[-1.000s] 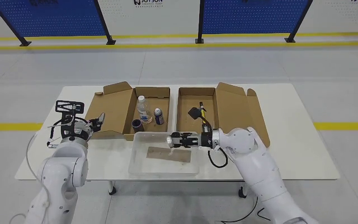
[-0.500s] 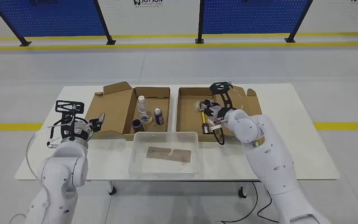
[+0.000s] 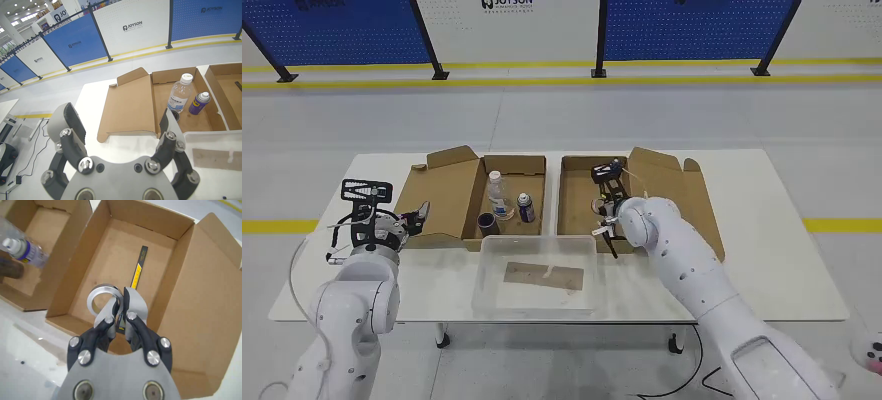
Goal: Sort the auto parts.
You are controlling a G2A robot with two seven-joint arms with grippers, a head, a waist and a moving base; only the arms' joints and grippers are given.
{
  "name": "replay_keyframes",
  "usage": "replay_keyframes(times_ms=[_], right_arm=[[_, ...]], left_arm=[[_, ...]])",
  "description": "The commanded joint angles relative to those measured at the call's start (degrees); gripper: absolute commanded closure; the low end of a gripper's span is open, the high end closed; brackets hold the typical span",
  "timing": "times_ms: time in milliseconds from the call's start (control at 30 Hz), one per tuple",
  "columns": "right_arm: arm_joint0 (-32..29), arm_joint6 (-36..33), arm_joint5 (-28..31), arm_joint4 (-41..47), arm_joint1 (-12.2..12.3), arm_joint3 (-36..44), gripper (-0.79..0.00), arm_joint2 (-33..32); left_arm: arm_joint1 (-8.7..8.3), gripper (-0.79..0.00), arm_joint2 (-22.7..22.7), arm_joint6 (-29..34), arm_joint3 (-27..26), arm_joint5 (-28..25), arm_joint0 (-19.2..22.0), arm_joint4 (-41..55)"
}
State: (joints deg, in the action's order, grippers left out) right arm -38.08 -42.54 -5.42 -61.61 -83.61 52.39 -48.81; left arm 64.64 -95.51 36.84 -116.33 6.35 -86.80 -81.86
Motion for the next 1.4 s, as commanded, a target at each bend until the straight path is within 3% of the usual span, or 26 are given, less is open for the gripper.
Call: replay_keyframes(times_ms=[0,300,367,467,733,967,1067,1100,1133,1367], right_arm=[[1.4,0.1,0.6,-0.3,-0.9,-3.0,0.000,1.8],[5.1,2.0,5.5,2.3,-4.5,-12.3,0.000,6.0],[5.9,2.5,6.1,2.4,-5.2,-13.9,-0.120,6.7],[6.8,2.9,7.5,3.7,-6.2,-15.6,-0.215,7.2],[8.8,4.6,10.1,5.8,-8.0,-19.4,-0.191,7.6],[9.8,8.7,11.7,9.4,-7.8,-20.1,-0.249,4.4],[9.5,10.6,12.5,11.2,-7.0,-18.9,-0.388,2.0],[9.3,11.1,12.8,11.9,-6.6,-18.3,-0.671,1.1],[8.9,11.6,12.9,12.3,-6.2,-17.6,-0.785,0.2],[2.2,13.6,13.4,14.0,-2.4,-5.7,-0.785,-7.9]], left_arm=[[0.00,-0.785,0.0,0.0,0.0,0.0,0.0,0.0],[0.00,-0.785,0.0,0.0,0.0,0.0,0.0,0.0],[0.00,-0.785,0.0,0.0,0.0,0.0,0.0,0.0],[0.00,-0.785,0.0,0.0,0.0,0.0,0.0,0.0],[0.00,-0.785,0.0,0.0,0.0,0.0,0.0,0.0],[0.00,-0.785,0.0,0.0,0.0,0.0,0.0,0.0],[0.00,-0.785,0.0,0.0,0.0,0.0,0.0,0.0],[0.00,-0.785,0.0,0.0,0.0,0.0,0.0,0.0],[0.00,-0.785,0.0,0.0,0.0,0.0,0.0,0.0],[0.00,-0.785,0.0,0.0,0.0,0.0,0.0,0.0]])
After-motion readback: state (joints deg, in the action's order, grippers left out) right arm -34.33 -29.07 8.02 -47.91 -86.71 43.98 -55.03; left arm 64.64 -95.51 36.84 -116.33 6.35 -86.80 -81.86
